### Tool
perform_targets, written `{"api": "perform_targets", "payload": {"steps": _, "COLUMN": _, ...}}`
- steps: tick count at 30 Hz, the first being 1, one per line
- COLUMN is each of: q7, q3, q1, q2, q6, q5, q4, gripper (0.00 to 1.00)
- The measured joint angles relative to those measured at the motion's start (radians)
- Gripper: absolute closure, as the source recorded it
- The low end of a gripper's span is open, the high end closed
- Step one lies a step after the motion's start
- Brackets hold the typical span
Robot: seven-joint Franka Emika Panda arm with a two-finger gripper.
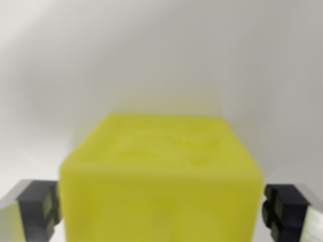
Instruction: Pick yellow cube
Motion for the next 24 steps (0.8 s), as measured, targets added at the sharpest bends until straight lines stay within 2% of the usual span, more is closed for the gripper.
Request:
{"api": "perform_targets", "payload": {"steps": 5, "q7": 0.0, "q3": 0.0, "q1": 0.0, "q2": 0.011, "q6": 0.007, "q5": 0.0, "q4": 0.004, "gripper": 0.0}}
{"api": "perform_targets", "payload": {"steps": 6, "q7": 0.0, "q3": 0.0, "q1": 0.0, "q2": 0.011, "q6": 0.007, "q5": 0.0, "q4": 0.004, "gripper": 1.0}}
{"api": "perform_targets", "payload": {"steps": 11, "q7": 0.0, "q3": 0.0, "q1": 0.0, "q2": 0.002, "q6": 0.001, "q5": 0.0, "q4": 0.001, "gripper": 1.0}}
{"api": "perform_targets", "payload": {"steps": 24, "q7": 0.0, "q3": 0.0, "q1": 0.0, "q2": -0.073, "q6": -0.05, "q5": 0.0, "q4": -0.022, "gripper": 1.0}}
